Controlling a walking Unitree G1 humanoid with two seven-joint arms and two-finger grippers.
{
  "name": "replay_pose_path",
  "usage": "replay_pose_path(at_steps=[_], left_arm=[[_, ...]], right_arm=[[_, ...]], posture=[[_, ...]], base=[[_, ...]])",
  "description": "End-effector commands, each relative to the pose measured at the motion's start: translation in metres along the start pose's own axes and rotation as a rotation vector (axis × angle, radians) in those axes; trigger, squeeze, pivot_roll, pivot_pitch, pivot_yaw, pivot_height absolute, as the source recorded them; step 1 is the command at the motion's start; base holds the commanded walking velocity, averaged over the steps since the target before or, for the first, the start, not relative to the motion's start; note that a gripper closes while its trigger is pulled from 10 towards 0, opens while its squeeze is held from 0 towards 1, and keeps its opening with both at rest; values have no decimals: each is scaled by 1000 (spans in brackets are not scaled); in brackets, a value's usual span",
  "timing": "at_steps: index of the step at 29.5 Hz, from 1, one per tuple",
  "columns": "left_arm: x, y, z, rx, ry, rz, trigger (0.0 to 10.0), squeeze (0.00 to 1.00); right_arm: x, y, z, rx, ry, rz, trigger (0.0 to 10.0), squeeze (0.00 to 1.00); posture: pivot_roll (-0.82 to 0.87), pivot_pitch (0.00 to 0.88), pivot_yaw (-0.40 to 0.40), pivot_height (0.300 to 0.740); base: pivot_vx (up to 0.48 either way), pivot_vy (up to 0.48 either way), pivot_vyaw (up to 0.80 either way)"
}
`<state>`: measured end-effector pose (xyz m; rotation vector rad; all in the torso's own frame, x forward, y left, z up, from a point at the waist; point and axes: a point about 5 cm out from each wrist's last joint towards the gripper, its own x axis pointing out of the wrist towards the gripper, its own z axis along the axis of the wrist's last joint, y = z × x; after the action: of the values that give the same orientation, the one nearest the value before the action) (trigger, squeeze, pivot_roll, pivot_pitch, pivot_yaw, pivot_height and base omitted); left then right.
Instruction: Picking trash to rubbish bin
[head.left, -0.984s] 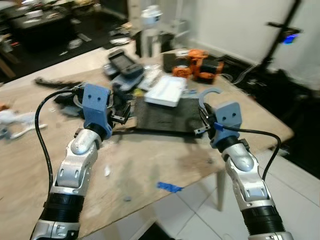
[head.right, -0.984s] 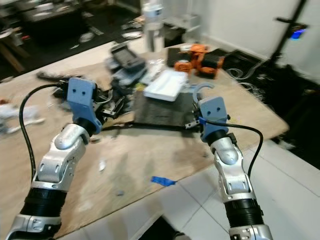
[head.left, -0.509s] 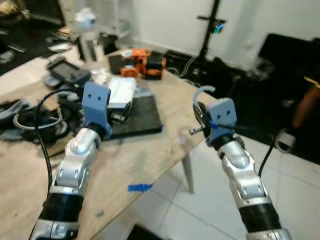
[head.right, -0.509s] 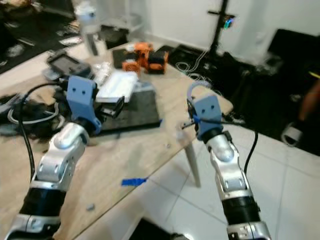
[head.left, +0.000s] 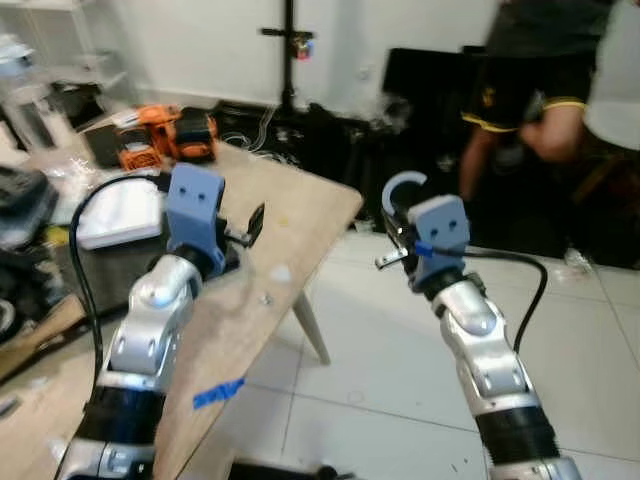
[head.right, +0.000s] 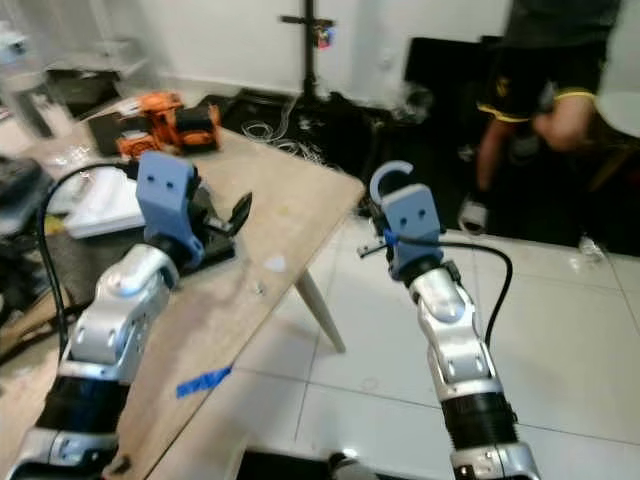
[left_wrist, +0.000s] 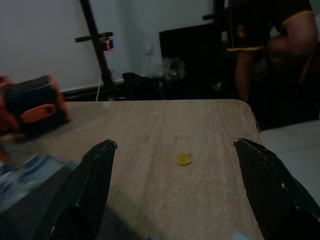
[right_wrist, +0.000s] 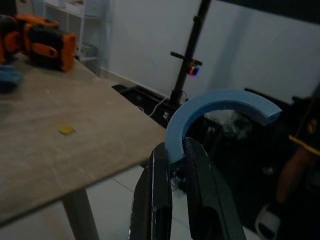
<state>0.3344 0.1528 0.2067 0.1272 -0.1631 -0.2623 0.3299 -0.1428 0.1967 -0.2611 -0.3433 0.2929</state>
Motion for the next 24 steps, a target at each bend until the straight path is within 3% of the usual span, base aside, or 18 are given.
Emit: replay_pose_path(at_steps=[1, 10, 15, 24], left_arm=[[-3, 1, -7, 8, 34, 8, 10000, 0], [-3, 6, -10, -17, 41, 48, 10000, 0], [-2, 5, -9, -31, 22, 40, 10000, 0], [-11, 3, -17, -108, 2, 11, 10000, 0]], right_arm=[[-4, -1, -6, 7, 29, -4, 10000, 0], [-4, -1, -7, 17, 35, -12, 10000, 0], [-6, -6, -14, 105, 51, -73, 10000, 0], [-15, 2, -22, 153, 80, -79, 10000, 0]], posture=[[19, 158, 43, 740], [18, 156, 43, 740], [21, 144, 45, 740], [18, 139, 46, 740]], base=[[0, 0, -800], [0, 0, -800], [0, 0, -800], [0, 0, -800]])
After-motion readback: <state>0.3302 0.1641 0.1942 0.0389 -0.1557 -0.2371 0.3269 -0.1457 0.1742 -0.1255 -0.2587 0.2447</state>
